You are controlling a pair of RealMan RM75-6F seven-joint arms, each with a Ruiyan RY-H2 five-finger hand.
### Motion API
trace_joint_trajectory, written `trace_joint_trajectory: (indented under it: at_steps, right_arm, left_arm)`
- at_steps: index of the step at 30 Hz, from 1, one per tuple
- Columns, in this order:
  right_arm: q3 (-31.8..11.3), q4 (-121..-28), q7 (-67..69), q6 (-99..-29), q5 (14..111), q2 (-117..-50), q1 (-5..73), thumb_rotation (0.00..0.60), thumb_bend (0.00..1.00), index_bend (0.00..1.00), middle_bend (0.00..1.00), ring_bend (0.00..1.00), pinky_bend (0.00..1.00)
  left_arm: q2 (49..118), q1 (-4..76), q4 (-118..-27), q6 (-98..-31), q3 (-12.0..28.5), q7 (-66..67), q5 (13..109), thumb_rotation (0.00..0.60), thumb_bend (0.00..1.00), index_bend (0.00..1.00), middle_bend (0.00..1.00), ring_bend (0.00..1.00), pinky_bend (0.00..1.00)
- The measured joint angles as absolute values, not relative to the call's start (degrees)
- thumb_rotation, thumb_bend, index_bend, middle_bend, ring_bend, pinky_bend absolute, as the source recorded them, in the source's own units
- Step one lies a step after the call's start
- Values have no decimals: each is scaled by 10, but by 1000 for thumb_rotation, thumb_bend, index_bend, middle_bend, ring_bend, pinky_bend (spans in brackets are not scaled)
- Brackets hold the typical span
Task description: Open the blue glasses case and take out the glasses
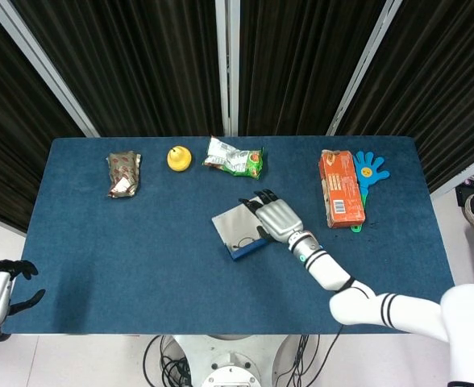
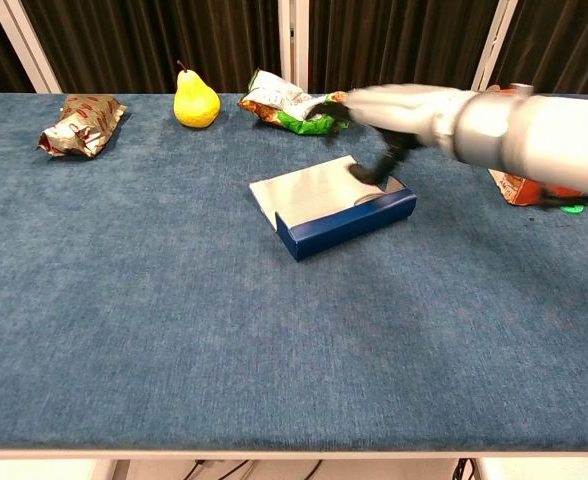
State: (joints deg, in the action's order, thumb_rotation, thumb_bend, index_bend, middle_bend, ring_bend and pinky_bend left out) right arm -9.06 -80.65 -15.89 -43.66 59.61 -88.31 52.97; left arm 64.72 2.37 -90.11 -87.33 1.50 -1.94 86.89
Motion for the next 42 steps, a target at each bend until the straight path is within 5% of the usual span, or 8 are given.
trace_joint_trajectory:
  at_steps: [24, 31, 38, 42]
  right_arm:
    - [15, -925, -34, -480, 804, -784, 432, 600, 580, 0, 285, 0, 0]
    - [15, -938, -25, -458, 848, -821, 453, 600, 573, 0, 276, 0, 0]
    - [-33, -915, -47, -445, 847, -878, 487, 600, 466, 28, 258, 0, 0]
    - [-54, -906, -66, -452, 833, -880, 495, 600, 288, 34, 242, 0, 0]
  left_arm:
    - [647, 24, -903, -872, 15, -15, 867, 600, 165, 508, 536, 415, 405]
    - [647, 24, -905, -872, 16, -13, 865, 600, 166, 508, 536, 415, 404]
    - [647, 23, -902, -873, 15, -20, 867, 600, 166, 508, 536, 415, 404]
    - [646, 24, -901, -872, 15, -23, 868, 600, 165, 508, 536, 415, 404]
